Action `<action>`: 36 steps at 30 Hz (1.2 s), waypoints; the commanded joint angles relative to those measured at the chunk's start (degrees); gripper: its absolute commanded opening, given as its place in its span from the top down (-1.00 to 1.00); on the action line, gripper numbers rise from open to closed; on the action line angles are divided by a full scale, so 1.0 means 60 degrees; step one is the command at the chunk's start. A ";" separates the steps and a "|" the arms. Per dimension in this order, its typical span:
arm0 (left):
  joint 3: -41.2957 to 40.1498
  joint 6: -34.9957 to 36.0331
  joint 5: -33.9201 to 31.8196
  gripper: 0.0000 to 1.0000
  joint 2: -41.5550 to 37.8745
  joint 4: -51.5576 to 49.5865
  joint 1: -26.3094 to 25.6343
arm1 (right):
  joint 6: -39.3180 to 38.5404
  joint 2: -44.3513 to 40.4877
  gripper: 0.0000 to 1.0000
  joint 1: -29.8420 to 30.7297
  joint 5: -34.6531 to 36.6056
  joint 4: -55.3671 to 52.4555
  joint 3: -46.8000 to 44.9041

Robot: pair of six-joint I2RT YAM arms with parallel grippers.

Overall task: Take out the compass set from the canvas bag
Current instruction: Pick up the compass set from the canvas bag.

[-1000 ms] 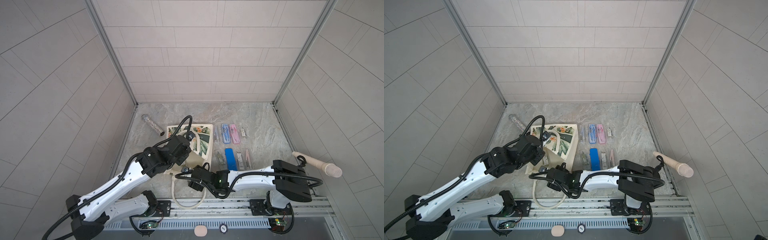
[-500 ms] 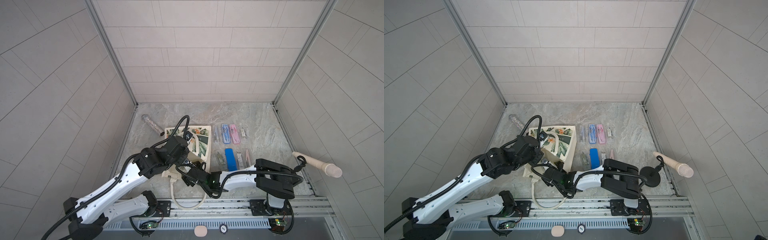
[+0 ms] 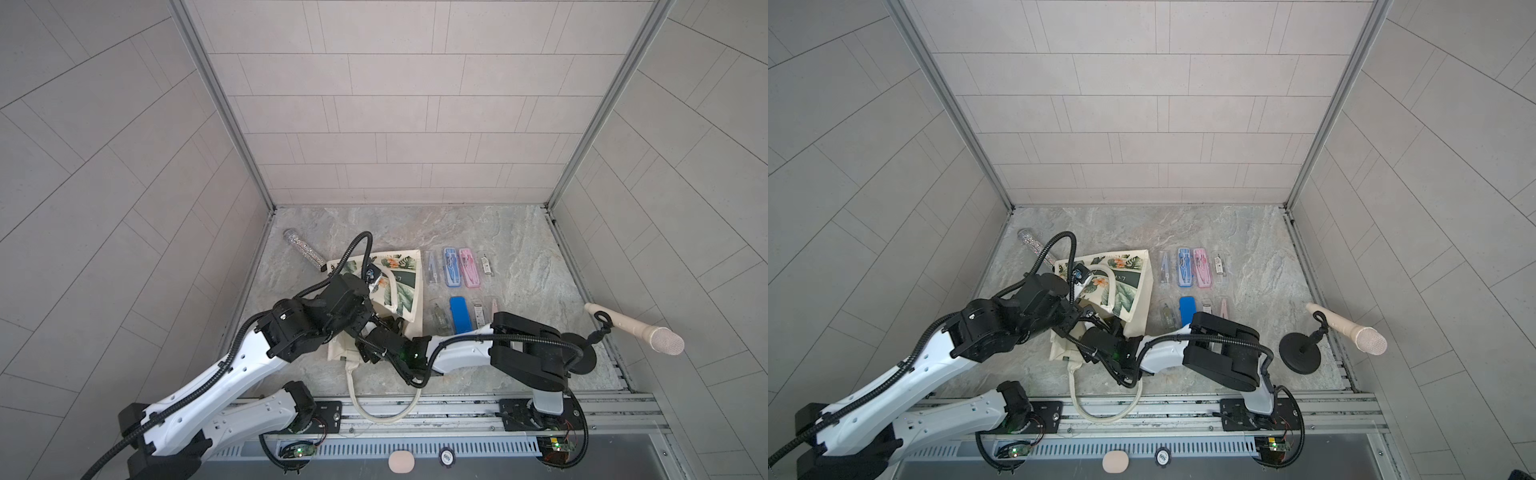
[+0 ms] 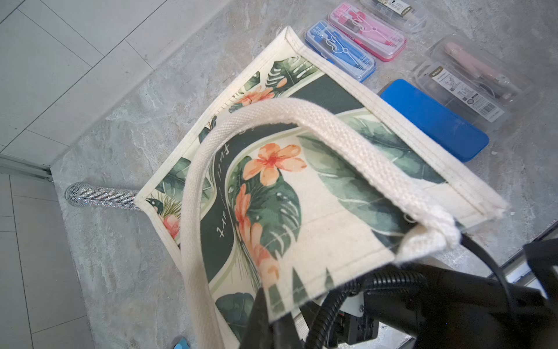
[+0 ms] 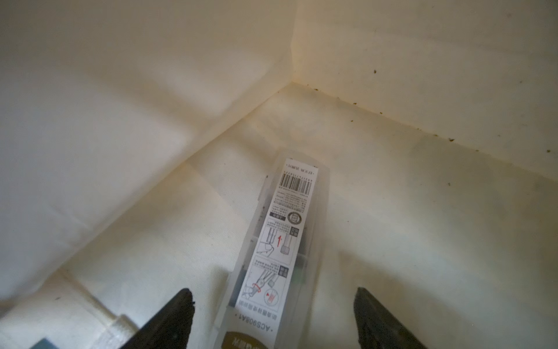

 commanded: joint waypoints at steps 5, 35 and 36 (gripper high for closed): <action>0.0406 -0.0134 -0.0079 1.00 -0.0147 -0.0003 -0.0028 | 0.1600 0.0349 -0.42 -0.0386 -0.0196 -0.0047 -0.0364; -0.0621 -0.0100 -0.0923 1.00 -0.0869 -0.0101 -0.0030 | 0.0190 -0.0213 0.05 -0.0150 -0.0835 -0.2576 0.0675; -0.0685 -0.0084 -0.0993 1.00 -0.0891 -0.0055 -0.0006 | 0.0041 -0.0453 0.05 -0.0092 -0.0876 -0.2641 0.0633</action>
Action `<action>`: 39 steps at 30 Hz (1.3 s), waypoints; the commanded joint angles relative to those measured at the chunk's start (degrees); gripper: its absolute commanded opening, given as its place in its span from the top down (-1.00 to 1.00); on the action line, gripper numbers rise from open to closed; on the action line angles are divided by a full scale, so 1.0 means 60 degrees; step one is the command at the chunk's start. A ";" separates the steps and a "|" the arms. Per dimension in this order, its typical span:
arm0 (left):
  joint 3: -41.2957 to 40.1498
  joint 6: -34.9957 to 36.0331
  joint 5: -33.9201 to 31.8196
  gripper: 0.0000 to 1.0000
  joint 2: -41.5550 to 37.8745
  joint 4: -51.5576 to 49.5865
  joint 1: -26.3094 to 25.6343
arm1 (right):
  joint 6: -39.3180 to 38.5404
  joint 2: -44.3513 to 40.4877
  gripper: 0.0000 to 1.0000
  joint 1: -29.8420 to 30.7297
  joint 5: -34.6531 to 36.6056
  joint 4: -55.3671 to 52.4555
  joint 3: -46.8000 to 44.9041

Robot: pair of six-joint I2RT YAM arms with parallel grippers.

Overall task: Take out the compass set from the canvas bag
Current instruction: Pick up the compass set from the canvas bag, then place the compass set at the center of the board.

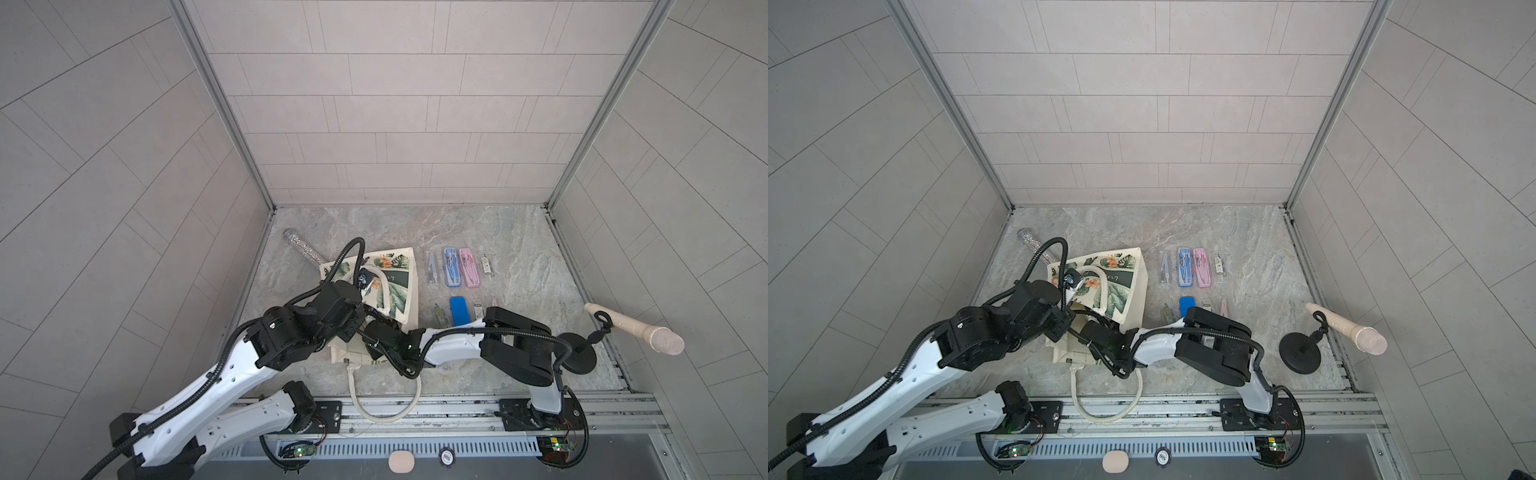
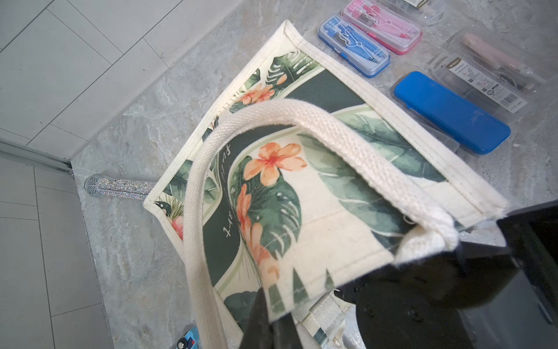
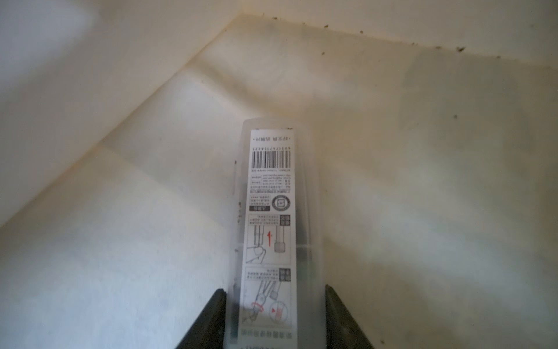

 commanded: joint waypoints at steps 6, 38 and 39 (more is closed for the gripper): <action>-0.0302 0.0001 -0.0619 1.00 -0.0049 0.0319 0.0146 | -0.0933 -0.2630 0.07 0.0573 -0.0190 -0.1175 -0.0986; -0.0129 -0.0954 0.0504 0.91 -0.1052 -0.0373 0.0239 | -0.0822 -1.3348 0.19 -0.2906 0.1869 -0.6233 -0.4347; -0.0127 -0.0952 0.0589 0.90 -0.1179 -0.0328 0.0237 | -0.0853 -1.3302 0.19 -0.3098 0.1764 -0.6261 -0.4313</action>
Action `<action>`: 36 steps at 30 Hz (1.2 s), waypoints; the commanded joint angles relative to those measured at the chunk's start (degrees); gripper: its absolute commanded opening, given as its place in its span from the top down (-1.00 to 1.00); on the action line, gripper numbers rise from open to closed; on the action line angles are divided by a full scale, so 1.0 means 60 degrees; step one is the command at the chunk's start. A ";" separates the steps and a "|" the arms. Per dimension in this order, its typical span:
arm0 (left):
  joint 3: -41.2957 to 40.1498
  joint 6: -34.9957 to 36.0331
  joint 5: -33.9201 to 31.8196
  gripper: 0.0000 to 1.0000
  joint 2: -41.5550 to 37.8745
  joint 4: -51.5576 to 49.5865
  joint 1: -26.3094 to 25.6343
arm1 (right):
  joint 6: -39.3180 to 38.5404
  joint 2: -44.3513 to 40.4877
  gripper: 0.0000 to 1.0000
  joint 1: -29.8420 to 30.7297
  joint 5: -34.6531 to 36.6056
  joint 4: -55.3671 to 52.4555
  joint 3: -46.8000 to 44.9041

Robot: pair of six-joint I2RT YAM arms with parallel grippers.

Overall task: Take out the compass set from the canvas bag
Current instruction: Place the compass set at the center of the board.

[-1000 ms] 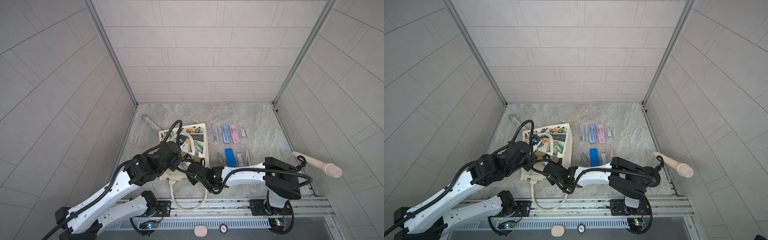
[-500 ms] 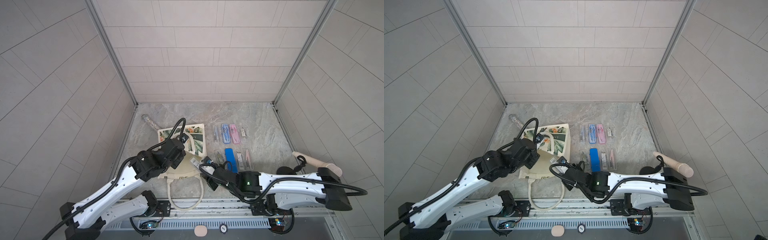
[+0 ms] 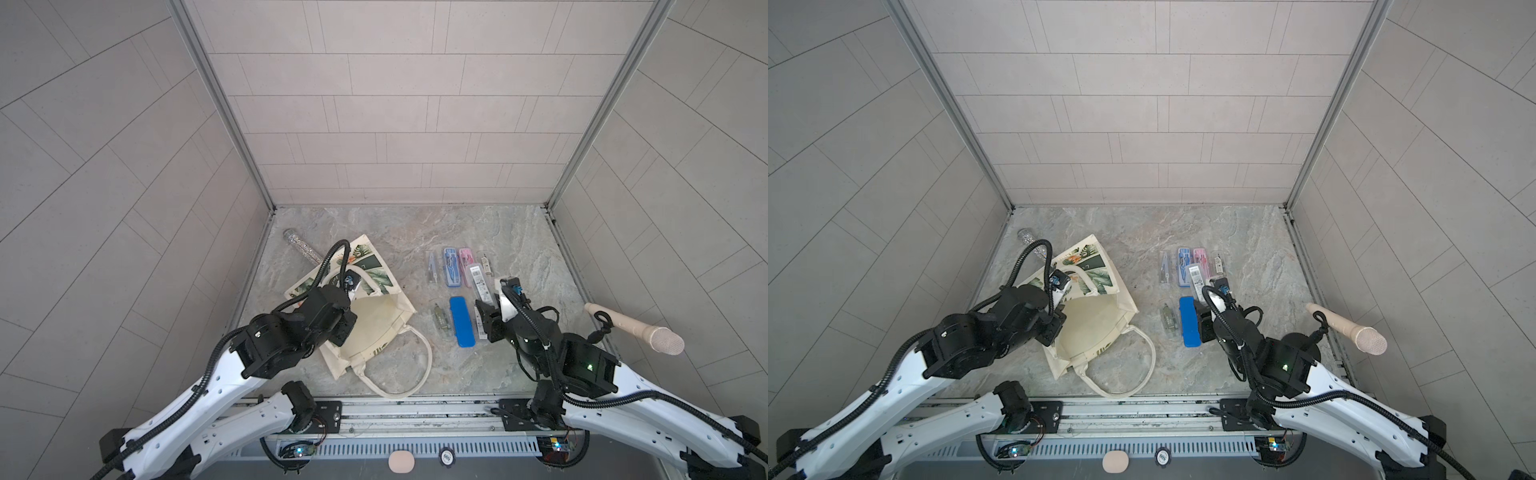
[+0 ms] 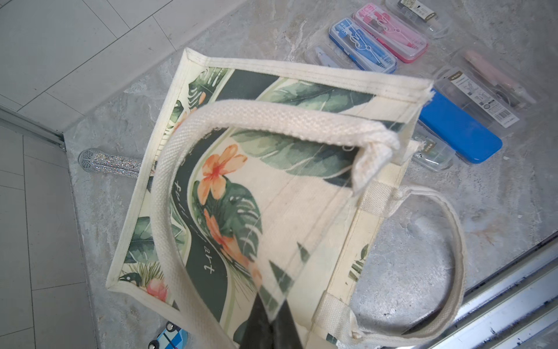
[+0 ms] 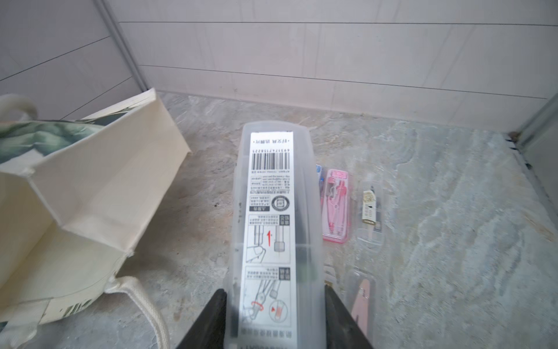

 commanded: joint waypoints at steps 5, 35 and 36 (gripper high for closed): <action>-0.0045 -0.0320 0.0438 0.79 -0.1246 0.0319 0.0031 | 0.0070 0.0767 0.18 -0.1048 -0.0652 -0.0197 0.0275; -0.1963 -0.1653 -0.0463 0.53 -0.5734 0.1306 0.0031 | 0.1975 0.8696 0.11 -0.1336 -0.3545 0.2946 0.3221; -0.1969 -0.1635 -0.0466 0.52 -0.5734 0.1303 0.0035 | 0.2133 0.9030 0.11 -0.1350 -0.3470 0.2967 0.3364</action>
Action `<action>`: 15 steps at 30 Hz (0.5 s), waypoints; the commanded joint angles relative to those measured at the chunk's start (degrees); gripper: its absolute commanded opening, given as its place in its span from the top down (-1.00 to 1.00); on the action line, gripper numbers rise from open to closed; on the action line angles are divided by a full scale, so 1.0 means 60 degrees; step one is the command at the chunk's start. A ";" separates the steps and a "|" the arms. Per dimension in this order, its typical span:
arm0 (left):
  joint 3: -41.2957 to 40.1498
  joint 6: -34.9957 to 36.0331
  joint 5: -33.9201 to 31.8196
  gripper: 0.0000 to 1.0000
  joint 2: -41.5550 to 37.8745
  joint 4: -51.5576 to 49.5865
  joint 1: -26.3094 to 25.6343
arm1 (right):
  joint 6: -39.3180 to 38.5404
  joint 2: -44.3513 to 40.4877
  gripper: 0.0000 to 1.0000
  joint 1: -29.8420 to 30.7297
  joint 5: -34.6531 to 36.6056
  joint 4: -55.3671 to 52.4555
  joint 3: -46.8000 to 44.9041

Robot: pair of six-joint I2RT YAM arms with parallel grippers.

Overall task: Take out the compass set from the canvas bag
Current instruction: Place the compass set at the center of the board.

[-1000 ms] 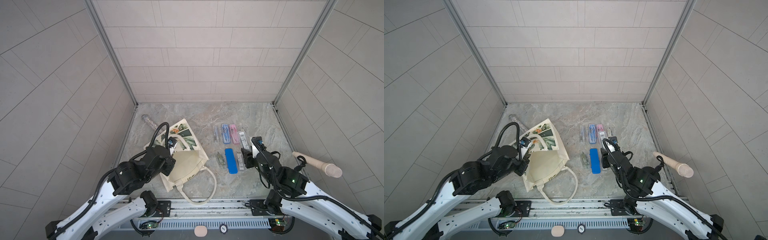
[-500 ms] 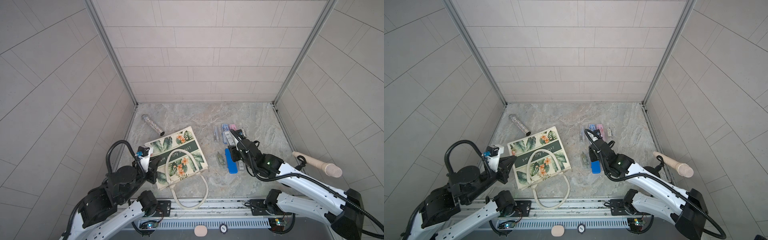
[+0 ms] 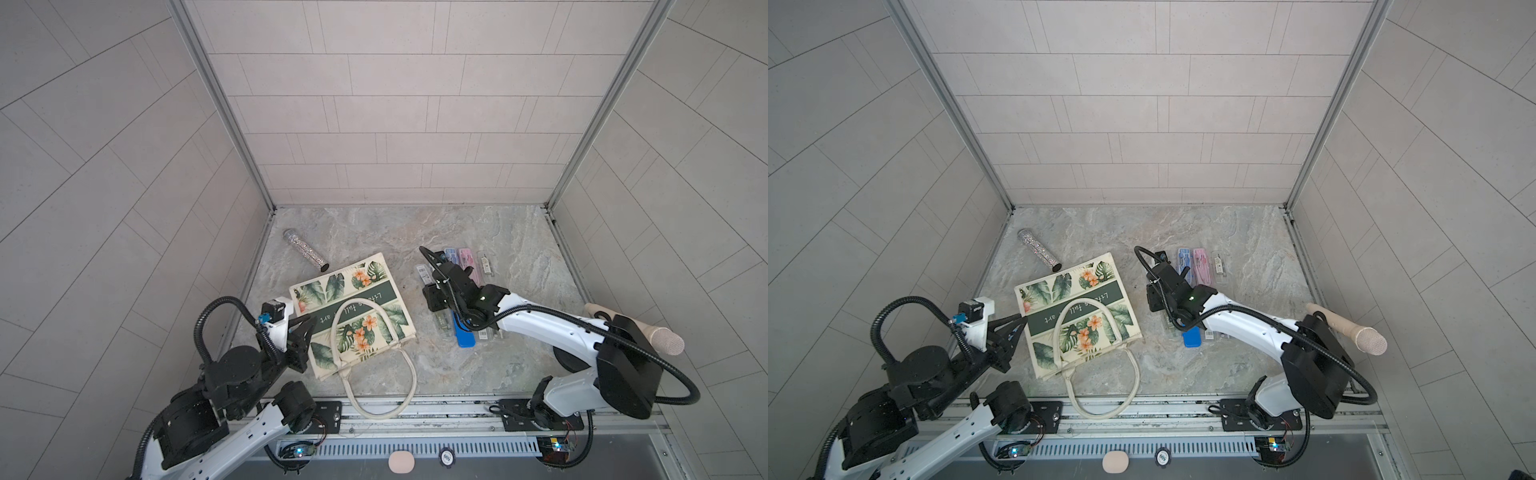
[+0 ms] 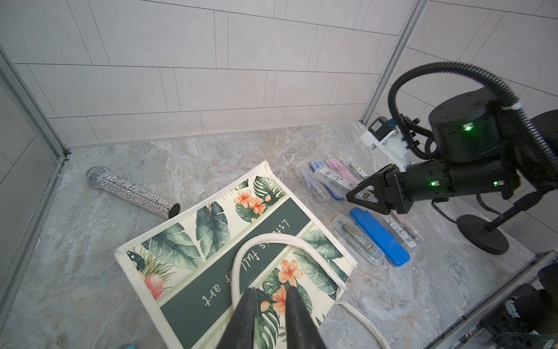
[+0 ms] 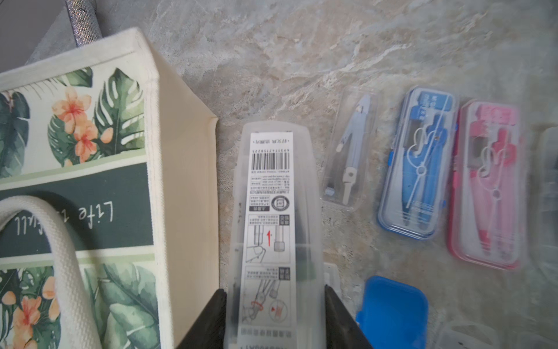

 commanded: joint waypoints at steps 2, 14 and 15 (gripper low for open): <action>-0.0127 -0.0190 -0.0122 0.52 0.0029 0.0215 0.0034 | 0.1057 0.1003 0.11 -0.0050 0.0125 0.0489 0.0641; -0.0207 -0.0181 -0.0368 0.51 -0.0381 0.0204 0.0028 | 0.2602 0.3626 0.08 -0.0204 0.1029 -0.0478 0.2465; -0.0215 -0.0184 -0.0376 0.51 -0.0385 0.0200 0.0028 | 0.2687 0.3789 0.07 -0.0204 0.1121 -0.0541 0.2597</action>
